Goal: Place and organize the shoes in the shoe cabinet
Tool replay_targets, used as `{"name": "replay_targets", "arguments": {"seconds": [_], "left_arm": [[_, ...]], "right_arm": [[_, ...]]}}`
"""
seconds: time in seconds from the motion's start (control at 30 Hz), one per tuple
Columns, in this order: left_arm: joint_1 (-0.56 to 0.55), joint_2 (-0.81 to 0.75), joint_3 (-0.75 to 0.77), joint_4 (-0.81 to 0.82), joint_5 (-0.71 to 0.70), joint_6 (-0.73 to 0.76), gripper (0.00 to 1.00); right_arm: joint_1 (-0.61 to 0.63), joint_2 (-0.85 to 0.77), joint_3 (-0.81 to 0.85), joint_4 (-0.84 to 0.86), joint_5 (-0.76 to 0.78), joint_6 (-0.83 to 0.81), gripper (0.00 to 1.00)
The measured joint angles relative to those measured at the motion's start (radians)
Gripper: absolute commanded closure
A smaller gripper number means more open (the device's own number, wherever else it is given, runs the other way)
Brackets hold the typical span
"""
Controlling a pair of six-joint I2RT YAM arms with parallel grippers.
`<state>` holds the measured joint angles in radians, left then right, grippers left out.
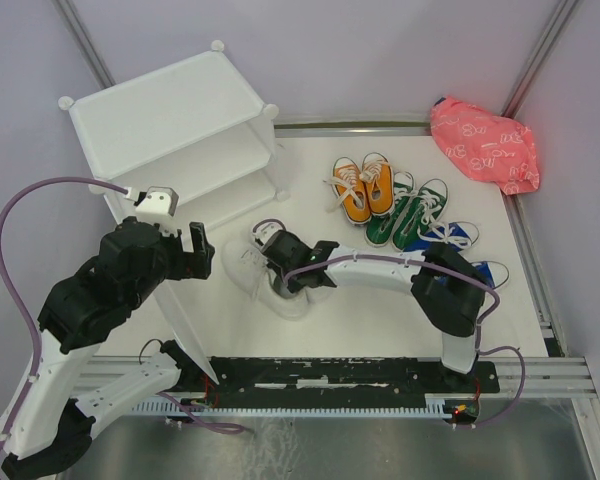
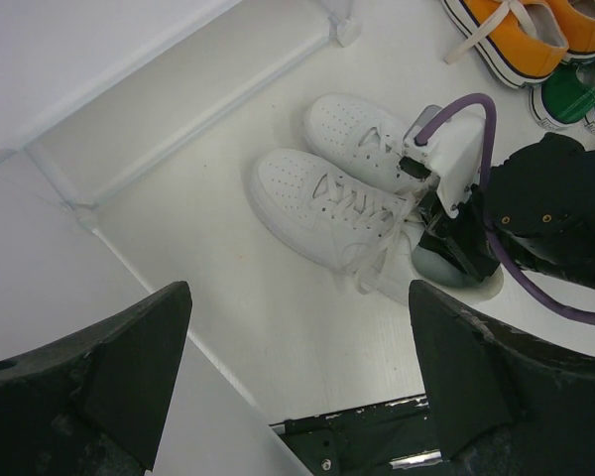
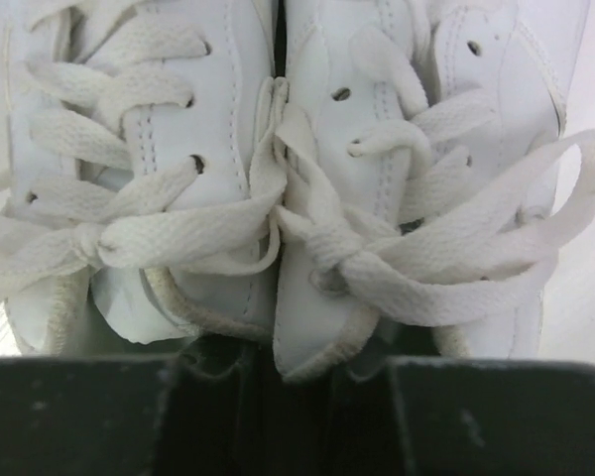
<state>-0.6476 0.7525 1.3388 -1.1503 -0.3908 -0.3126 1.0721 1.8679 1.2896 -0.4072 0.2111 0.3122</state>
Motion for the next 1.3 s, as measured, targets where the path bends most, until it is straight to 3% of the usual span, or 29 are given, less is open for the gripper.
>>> {"name": "replay_targets", "arguments": {"seconds": [0.23,0.57,0.93,1.3], "left_arm": [[0.000,-0.005,0.001,0.000,0.001,0.000,0.04],[0.000,-0.039,0.009,-0.021,0.000,0.000,0.04],[0.000,-0.048,0.025,-0.030,0.001,0.001,0.04],[0.000,-0.055,0.026,-0.045,0.000,0.001,0.04]], "right_arm": [[0.047,0.049,0.132,-0.075,0.002,0.029,0.97],[0.067,0.178,0.420,-0.097,0.004,0.036,0.97],[0.036,0.461,0.747,-0.131,0.030,0.031,0.96],[0.004,0.593,0.921,-0.103,0.018,0.050,0.93]]}}
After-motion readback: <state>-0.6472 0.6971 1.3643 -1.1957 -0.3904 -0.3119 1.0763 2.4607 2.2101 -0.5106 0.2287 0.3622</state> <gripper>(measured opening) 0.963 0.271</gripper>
